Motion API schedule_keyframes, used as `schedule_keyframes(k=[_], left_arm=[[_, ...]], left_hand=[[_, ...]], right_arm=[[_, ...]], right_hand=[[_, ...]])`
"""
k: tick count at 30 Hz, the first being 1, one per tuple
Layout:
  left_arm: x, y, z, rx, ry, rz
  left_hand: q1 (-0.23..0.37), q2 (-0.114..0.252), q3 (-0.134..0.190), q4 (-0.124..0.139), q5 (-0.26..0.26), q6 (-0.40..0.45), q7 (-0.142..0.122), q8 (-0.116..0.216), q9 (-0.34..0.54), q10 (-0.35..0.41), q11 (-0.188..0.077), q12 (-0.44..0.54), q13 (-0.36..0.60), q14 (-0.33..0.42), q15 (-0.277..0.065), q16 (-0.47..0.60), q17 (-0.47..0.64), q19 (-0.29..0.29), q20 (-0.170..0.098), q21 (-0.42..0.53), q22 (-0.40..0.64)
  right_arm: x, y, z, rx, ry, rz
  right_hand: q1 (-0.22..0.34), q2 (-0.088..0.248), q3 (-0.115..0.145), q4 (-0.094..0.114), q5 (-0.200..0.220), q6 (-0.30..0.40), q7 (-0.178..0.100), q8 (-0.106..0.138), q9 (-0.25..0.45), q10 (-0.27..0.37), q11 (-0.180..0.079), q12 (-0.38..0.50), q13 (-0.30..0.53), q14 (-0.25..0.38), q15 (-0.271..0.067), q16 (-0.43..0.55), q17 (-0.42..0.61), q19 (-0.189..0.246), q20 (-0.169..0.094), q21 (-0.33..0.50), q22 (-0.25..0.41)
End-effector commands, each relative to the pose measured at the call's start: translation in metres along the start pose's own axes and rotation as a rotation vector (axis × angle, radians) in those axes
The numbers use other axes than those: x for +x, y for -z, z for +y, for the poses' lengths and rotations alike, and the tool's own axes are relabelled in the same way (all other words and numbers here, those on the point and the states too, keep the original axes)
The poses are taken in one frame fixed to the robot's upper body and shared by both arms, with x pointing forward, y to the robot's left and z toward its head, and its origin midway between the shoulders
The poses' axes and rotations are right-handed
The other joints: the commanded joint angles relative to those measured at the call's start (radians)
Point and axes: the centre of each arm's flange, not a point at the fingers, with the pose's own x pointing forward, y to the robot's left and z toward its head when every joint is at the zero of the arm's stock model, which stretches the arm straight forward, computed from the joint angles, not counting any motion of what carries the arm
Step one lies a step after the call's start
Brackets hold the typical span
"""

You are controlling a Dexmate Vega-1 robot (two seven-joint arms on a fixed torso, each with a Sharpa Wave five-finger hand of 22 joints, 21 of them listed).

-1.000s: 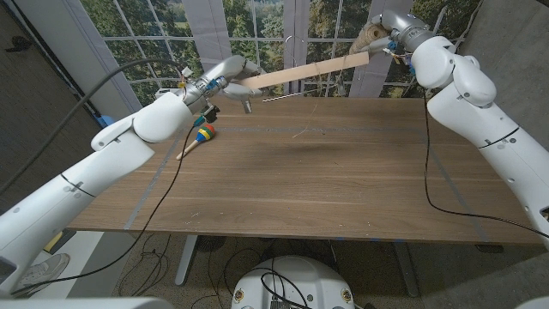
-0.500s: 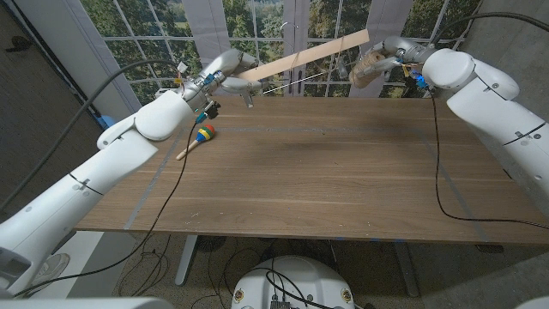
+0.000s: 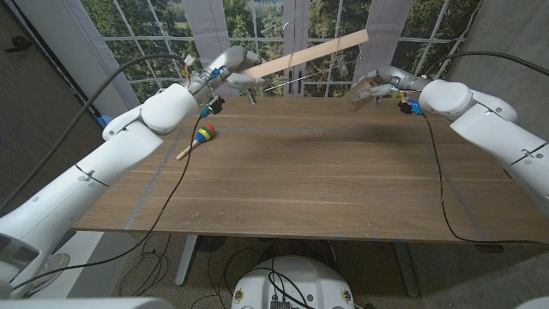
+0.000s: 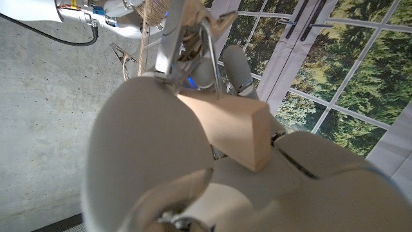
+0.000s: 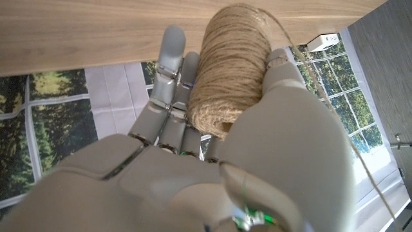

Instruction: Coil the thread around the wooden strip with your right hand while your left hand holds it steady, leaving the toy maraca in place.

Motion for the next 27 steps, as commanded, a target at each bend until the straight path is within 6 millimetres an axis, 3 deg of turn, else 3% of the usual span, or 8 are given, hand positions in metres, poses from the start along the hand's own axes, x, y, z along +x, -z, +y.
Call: schedule_keyframes(k=[1, 13, 27], left_arm=[[0.013, -0.007, -0.002, 0.082, 0.025, 0.053], [0.019, -0.012, -0.005, 0.168, -0.007, 0.091], [0.024, -0.014, -0.009, 0.185, -0.027, 0.087]], left_hand=[[0.006, 0.011, 0.150, 0.150, 0.002, 0.010, 0.002, -0.001, 0.005, 0.012, 0.000, -0.004, -0.001, 0.004, 0.001, 0.002, 0.002, 0.001, -0.112, 0.001, 0.001], [0.007, 0.010, 0.150, 0.150, 0.001, 0.012, 0.003, -0.001, 0.006, 0.012, -0.003, -0.005, 0.001, 0.001, 0.001, -0.001, 0.000, 0.004, -0.112, 0.001, 0.001], [0.007, 0.010, 0.150, 0.152, 0.001, 0.011, 0.001, -0.003, 0.006, 0.015, -0.005, -0.007, 0.002, 0.004, 0.002, 0.002, 0.002, 0.003, -0.113, 0.000, 0.000]], right_arm=[[-0.014, 0.026, 0.037, 0.061, -0.003, -0.031], [-0.042, 0.042, 0.065, 0.085, 0.024, -0.056], [-0.082, 0.039, 0.072, 0.115, 0.025, -0.106]], right_hand=[[-0.091, 0.137, 0.155, 0.149, 0.000, 0.399, 0.183, 0.004, 0.003, 0.321, -0.025, 0.002, 0.299, 0.333, -0.234, -0.001, 0.001, -0.211, -0.099, -0.001, 0.001], [-0.087, 0.137, 0.154, 0.149, -0.002, 0.402, 0.184, -0.001, 0.005, 0.324, -0.025, -0.003, 0.303, 0.334, -0.234, -0.004, 0.004, -0.212, -0.099, -0.001, 0.002], [-0.083, 0.139, 0.152, 0.148, -0.005, 0.406, 0.188, -0.006, 0.007, 0.333, -0.022, -0.008, 0.304, 0.338, -0.235, -0.007, 0.006, -0.210, -0.097, -0.001, 0.002]])
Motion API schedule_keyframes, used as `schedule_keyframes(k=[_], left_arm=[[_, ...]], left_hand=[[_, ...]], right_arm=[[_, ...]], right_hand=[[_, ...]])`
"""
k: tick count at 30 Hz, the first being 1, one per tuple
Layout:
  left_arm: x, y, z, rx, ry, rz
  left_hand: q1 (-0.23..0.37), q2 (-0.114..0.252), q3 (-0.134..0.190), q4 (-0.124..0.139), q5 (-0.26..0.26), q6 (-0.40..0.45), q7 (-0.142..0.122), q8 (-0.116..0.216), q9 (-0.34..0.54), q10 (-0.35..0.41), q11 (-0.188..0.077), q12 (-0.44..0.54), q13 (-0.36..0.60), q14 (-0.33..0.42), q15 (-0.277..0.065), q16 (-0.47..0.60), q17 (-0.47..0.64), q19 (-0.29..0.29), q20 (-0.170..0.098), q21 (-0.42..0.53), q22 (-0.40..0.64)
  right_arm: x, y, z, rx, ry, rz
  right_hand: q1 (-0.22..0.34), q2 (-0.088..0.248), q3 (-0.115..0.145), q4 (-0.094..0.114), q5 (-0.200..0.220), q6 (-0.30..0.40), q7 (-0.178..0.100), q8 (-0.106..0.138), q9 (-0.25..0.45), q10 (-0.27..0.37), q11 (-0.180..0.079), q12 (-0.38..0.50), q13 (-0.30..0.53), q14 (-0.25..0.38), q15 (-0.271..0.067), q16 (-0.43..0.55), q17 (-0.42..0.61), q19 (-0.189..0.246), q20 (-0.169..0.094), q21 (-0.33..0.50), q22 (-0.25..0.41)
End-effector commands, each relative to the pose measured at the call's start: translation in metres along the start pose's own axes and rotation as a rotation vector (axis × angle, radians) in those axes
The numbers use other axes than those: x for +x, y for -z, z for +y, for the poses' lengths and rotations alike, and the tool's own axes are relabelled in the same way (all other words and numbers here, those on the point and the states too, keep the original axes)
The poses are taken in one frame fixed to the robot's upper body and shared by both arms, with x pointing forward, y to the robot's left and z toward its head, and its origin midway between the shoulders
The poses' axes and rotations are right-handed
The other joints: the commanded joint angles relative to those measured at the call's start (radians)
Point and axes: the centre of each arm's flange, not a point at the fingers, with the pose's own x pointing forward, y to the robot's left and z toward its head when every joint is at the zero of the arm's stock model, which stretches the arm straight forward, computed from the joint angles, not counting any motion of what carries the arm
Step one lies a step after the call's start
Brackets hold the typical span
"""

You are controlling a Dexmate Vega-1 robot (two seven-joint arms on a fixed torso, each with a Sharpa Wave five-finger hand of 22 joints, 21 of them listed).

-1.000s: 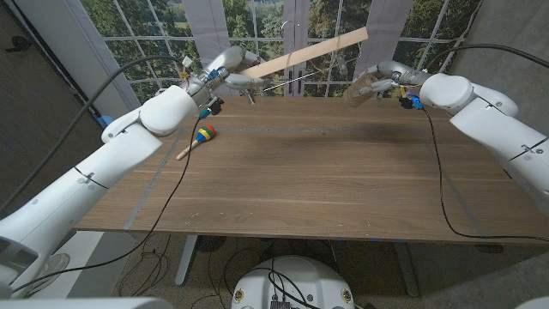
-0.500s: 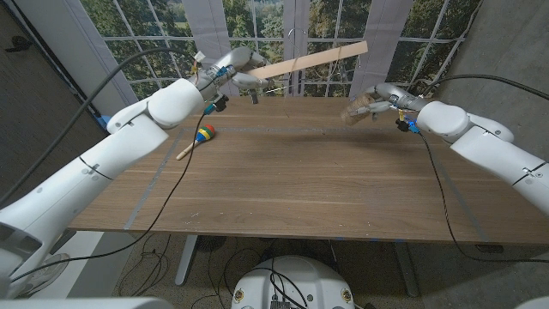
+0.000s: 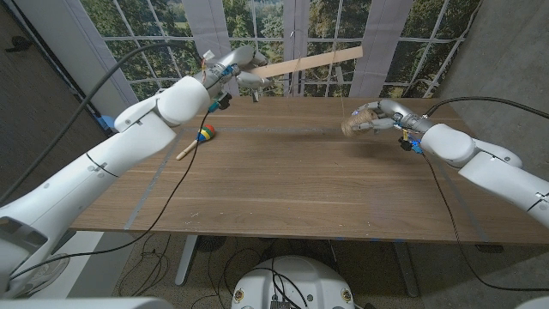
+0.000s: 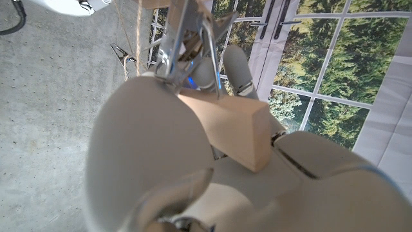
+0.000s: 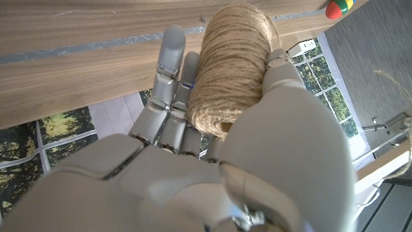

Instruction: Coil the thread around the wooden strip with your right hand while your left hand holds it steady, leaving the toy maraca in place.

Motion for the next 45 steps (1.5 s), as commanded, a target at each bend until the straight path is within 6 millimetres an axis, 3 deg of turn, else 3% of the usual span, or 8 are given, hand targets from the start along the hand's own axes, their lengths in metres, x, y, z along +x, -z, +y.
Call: schedule_keyframes(k=[1, 12, 24, 45], left_arm=[[0.005, -0.004, -0.004, 0.020, -0.017, -0.001], [0.010, -0.004, -0.009, 0.026, 0.002, -0.012], [0.011, -0.004, -0.014, 0.015, 0.020, -0.017], [0.011, -0.002, -0.017, 0.016, 0.025, -0.012]], left_hand=[[0.003, 0.007, 0.150, 0.152, 0.007, 0.007, -0.004, -0.003, 0.005, 0.016, -0.004, -0.001, -0.001, 0.005, 0.002, 0.003, 0.006, 0.003, -0.113, 0.000, 0.004], [0.004, 0.006, 0.150, 0.152, 0.007, 0.007, -0.005, -0.003, 0.005, 0.013, -0.004, -0.004, -0.001, 0.003, 0.001, 0.000, 0.002, 0.003, -0.113, -0.002, 0.001], [0.004, 0.006, 0.149, 0.152, 0.007, 0.007, -0.005, -0.003, 0.006, 0.012, -0.005, -0.004, 0.002, 0.003, 0.001, -0.001, 0.001, 0.004, -0.114, -0.003, -0.001], [0.005, 0.006, 0.150, 0.152, 0.007, 0.007, -0.005, -0.004, 0.007, 0.013, -0.004, -0.005, 0.006, 0.004, 0.001, 0.001, 0.003, 0.003, -0.113, -0.001, 0.004]], right_arm=[[-0.035, -0.005, 0.007, 0.030, 0.014, -0.053], [-0.064, -0.026, 0.001, 0.031, 0.026, -0.137], [-0.076, -0.034, -0.010, 0.127, 0.030, -0.292], [-0.056, -0.069, -0.026, 0.243, -0.100, -0.592]], right_hand=[[-0.082, 0.140, 0.152, 0.148, 0.000, 0.406, 0.188, 0.002, 0.004, 0.329, -0.024, 0.007, 0.270, 0.340, -0.235, -0.003, 0.002, -0.209, -0.097, -0.001, 0.002], [-0.078, 0.140, 0.149, 0.145, -0.005, 0.410, 0.190, -0.001, 0.010, 0.337, -0.024, 0.002, 0.269, 0.350, -0.234, -0.001, 0.002, -0.205, -0.096, 0.001, 0.002], [-0.075, 0.143, 0.147, 0.144, -0.008, 0.411, 0.193, -0.004, 0.015, 0.339, -0.026, 0.000, 0.277, 0.353, -0.235, -0.003, 0.004, -0.203, -0.097, 0.002, 0.002], [-0.069, 0.148, 0.136, 0.136, -0.019, 0.421, 0.197, -0.013, 0.021, 0.355, -0.022, -0.008, 0.277, 0.370, -0.235, 0.002, 0.000, -0.190, -0.095, 0.009, 0.002]])
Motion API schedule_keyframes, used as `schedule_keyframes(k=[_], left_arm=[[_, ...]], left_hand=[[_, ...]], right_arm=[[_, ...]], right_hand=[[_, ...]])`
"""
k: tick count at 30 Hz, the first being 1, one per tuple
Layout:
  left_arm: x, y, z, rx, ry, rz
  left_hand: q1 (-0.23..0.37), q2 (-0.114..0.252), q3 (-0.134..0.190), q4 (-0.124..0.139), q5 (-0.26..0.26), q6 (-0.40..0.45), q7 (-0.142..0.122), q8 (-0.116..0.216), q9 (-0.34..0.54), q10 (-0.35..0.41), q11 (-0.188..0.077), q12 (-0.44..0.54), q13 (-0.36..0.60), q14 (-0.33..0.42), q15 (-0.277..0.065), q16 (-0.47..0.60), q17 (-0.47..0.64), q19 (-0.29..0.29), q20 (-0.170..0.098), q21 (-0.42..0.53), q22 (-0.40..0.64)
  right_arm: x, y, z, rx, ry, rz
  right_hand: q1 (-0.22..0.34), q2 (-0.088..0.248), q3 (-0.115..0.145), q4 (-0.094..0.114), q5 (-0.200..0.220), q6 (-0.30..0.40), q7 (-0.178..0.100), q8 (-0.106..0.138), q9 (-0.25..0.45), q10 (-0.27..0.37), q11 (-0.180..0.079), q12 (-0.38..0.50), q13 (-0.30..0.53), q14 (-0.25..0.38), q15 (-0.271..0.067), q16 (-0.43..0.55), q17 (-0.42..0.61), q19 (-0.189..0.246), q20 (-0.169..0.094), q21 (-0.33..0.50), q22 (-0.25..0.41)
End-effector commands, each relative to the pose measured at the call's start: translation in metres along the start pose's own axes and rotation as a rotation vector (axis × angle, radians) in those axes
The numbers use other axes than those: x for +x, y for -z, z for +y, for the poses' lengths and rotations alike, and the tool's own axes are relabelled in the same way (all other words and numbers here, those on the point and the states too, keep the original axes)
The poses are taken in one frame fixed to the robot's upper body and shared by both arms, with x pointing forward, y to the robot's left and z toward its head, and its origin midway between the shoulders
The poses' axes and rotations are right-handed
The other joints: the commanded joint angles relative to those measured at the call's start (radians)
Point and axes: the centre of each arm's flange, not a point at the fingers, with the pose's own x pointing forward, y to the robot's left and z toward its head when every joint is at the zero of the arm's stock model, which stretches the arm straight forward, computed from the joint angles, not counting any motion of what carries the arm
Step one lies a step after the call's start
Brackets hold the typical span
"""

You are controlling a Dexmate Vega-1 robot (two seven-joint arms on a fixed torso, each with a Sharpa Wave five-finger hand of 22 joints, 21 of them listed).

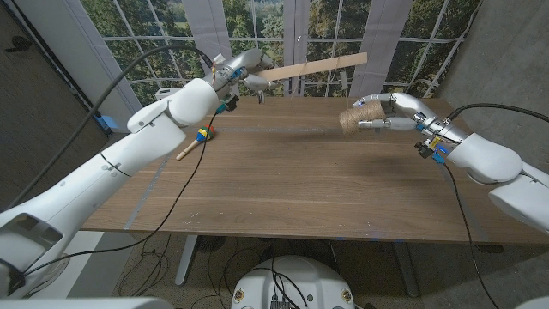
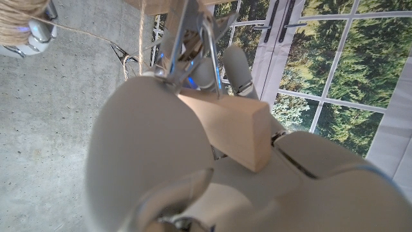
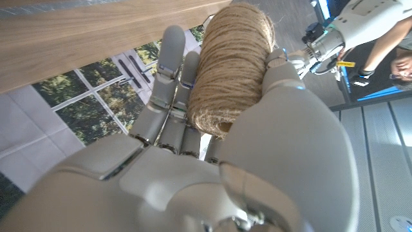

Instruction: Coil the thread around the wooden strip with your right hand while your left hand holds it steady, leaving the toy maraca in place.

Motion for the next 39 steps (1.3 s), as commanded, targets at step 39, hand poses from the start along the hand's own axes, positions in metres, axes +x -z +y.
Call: schedule_keyframes(k=[39], left_arm=[[0.007, 0.005, -0.005, 0.007, 0.091, -0.011]], left_hand=[[0.004, 0.005, 0.148, 0.154, 0.004, 0.010, -0.006, -0.005, -0.001, 0.011, 0.000, -0.008, 0.003, 0.003, 0.001, -0.001, 0.000, 0.002, -0.114, -0.002, 0.006]], right_arm=[[0.106, -0.031, -0.048, 0.088, 0.177, -0.199]], right_hand=[[-0.067, 0.158, 0.128, 0.135, -0.015, 0.420, 0.192, -0.022, 0.015, 0.356, -0.021, -0.020, 0.284, 0.370, -0.235, -0.002, 0.006, -0.191, -0.094, 0.005, 0.002]])
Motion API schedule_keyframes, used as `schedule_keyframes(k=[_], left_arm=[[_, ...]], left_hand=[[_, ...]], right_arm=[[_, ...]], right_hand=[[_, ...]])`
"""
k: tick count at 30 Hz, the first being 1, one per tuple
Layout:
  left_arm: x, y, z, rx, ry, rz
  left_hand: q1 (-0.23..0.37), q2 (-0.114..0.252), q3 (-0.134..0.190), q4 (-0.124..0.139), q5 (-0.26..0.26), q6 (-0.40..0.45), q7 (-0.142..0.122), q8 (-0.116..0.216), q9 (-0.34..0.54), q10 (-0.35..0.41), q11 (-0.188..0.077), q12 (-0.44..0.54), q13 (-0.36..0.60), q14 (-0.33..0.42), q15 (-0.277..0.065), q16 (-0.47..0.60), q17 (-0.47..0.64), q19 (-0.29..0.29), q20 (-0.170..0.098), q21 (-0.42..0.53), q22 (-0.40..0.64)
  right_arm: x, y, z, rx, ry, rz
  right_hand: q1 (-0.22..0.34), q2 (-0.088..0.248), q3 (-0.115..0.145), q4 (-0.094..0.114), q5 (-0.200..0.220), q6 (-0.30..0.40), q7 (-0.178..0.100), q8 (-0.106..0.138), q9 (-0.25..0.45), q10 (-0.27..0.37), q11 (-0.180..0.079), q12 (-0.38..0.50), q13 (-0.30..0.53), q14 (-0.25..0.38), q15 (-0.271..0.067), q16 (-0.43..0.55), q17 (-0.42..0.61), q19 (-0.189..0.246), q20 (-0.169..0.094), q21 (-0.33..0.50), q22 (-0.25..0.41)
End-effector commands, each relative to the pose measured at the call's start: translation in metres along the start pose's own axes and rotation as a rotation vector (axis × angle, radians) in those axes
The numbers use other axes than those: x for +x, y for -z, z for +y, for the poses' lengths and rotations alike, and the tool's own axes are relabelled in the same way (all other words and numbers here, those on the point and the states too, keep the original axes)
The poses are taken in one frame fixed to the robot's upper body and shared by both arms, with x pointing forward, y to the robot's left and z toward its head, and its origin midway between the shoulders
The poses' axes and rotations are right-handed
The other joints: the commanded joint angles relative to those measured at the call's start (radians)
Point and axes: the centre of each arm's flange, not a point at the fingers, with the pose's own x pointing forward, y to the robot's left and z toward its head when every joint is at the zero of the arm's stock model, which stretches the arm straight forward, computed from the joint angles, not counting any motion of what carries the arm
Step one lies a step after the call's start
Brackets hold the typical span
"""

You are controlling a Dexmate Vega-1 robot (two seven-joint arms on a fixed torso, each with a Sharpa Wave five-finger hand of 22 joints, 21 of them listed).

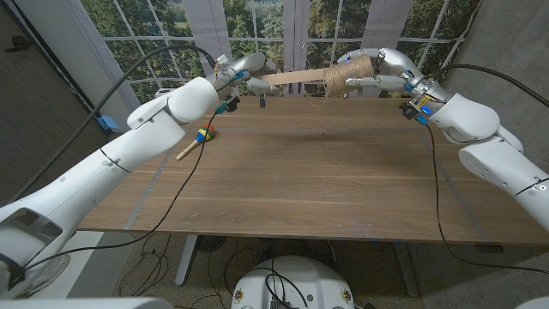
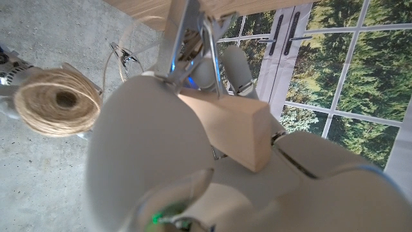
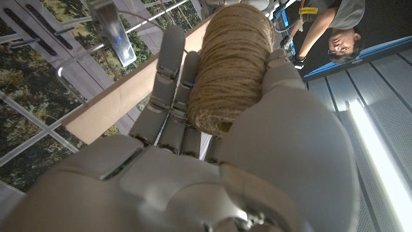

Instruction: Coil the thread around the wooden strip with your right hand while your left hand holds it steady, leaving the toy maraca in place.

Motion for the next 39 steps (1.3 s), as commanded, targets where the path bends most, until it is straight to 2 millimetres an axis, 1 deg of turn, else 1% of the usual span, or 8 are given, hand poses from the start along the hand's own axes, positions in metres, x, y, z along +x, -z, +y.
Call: schedule_keyframes(k=[1, 4, 7, 11, 15, 18, 31, 39], left_arm=[[0.002, 0.003, -0.001, 0.001, 0.015, 0.004], [0.003, 0.003, -0.002, 0.002, 0.025, -0.002], [0.004, 0.003, -0.002, -0.002, 0.031, -0.006], [0.003, 0.003, -0.002, 0.003, 0.046, -0.009], [0.002, 0.003, -0.001, 0.004, 0.044, -0.013], [0.002, 0.004, -0.001, 0.003, 0.055, -0.012], [-0.005, 0.012, -0.005, -0.011, 0.077, -0.006], [-0.009, 0.015, -0.004, -0.014, 0.075, -0.001]], left_hand=[[-0.002, 0.010, 0.149, 0.152, 0.003, 0.004, -0.001, -0.001, 0.002, 0.007, 0.000, 0.000, 0.003, -0.001, 0.001, -0.005, -0.001, 0.002, -0.113, -0.003, 0.003], [-0.003, 0.011, 0.149, 0.153, 0.003, 0.003, 0.000, 0.000, 0.004, 0.008, 0.001, -0.001, 0.003, 0.001, 0.001, -0.002, 0.003, 0.003, -0.114, -0.002, 0.003], [-0.002, 0.010, 0.149, 0.153, 0.003, 0.004, -0.001, 0.000, 0.003, 0.007, 0.002, 0.000, 0.005, 0.003, 0.000, 0.000, 0.004, 0.002, -0.114, -0.002, 0.004], [-0.002, 0.011, 0.149, 0.152, 0.004, 0.005, 0.001, 0.000, 0.002, 0.009, 0.001, -0.003, -0.001, 0.005, 0.001, 0.001, 0.006, 0.003, -0.113, -0.003, 0.003], [-0.002, 0.010, 0.149, 0.152, 0.003, 0.004, -0.001, 0.000, 0.003, 0.008, 0.001, -0.002, 0.002, 0.004, 0.001, 0.002, 0.008, 0.002, -0.115, -0.003, 0.003], [-0.002, 0.010, 0.148, 0.152, 0.003, 0.005, -0.001, 0.000, 0.003, 0.009, 0.000, -0.002, 0.002, 0.001, 0.001, -0.002, 0.003, 0.002, -0.114, -0.003, 0.002], [-0.001, 0.010, 0.149, 0.152, 0.004, 0.004, -0.001, -0.001, 0.002, 0.006, 0.001, -0.004, 0.006, 0.001, 0.001, -0.003, 0.004, 0.001, -0.114, -0.004, 0.000], [0.000, 0.010, 0.149, 0.152, 0.004, 0.003, 0.001, -0.002, 0.001, 0.010, 0.001, -0.004, 0.005, 0.003, 0.001, 0.000, 0.008, 0.001, -0.114, -0.004, 0.001]], right_arm=[[0.024, 0.011, -0.011, 0.019, 0.169, 0.014], [0.029, 0.013, -0.013, 0.020, 0.193, 0.017], [0.033, 0.015, -0.015, 0.020, 0.209, 0.020], [0.038, 0.018, -0.016, 0.019, 0.234, 0.026], [0.041, 0.019, -0.017, 0.024, 0.262, 0.025], [0.043, 0.019, -0.017, 0.021, 0.280, 0.025], [0.056, 0.015, -0.013, 0.014, 0.368, 0.023], [0.060, 0.016, -0.010, -0.014, 0.371, 0.057]], right_hand=[[-0.068, 0.158, 0.130, 0.133, -0.001, 0.417, 0.193, -0.005, 0.006, 0.343, -0.023, 0.002, 0.274, 0.369, -0.234, -0.003, 0.004, -0.193, -0.094, 0.005, 0.002], [-0.067, 0.158, 0.129, 0.132, -0.002, 0.419, 0.193, -0.006, 0.006, 0.345, -0.020, 0.000, 0.272, 0.372, -0.235, -0.003, 0.004, -0.191, -0.095, 0.005, 0.002], [-0.068, 0.158, 0.129, 0.134, -0.002, 0.419, 0.192, -0.007, 0.008, 0.345, -0.024, -0.001, 0.274, 0.369, -0.235, -0.004, 0.005, -0.193, -0.096, 0.005, 0.002], [-0.067, 0.160, 0.129, 0.133, -0.003, 0.421, 0.193, -0.009, 0.007, 0.348, -0.017, -0.003, 0.273, 0.369, -0.236, -0.004, 0.006, -0.191, -0.097, 0.006, 0.002], [-0.067, 0.160, 0.128, 0.133, -0.003, 0.422, 0.192, -0.010, 0.008, 0.350, -0.023, -0.003, 0.277, 0.372, -0.235, -0.004, 0.005, -0.191, -0.096, 0.005, 0.002], [-0.067, 0.160, 0.128, 0.133, -0.004, 0.423, 0.193, -0.011, 0.007, 0.350, -0.021, -0.005, 0.276, 0.373, -0.236, -0.004, 0.006, -0.191, -0.097, 0.005, 0.002], [-0.067, 0.160, 0.127, 0.135, -0.004, 0.423, 0.194, -0.016, 0.011, 0.351, -0.019, -0.010, 0.281, 0.370, -0.235, -0.007, 0.009, -0.190, -0.099, 0.005, 0.002], [-0.067, 0.161, 0.127, 0.135, -0.004, 0.425, 0.194, -0.021, 0.007, 0.353, -0.020, -0.017, 0.277, 0.370, -0.235, -0.010, 0.009, -0.191, -0.099, 0.005, 0.002]])
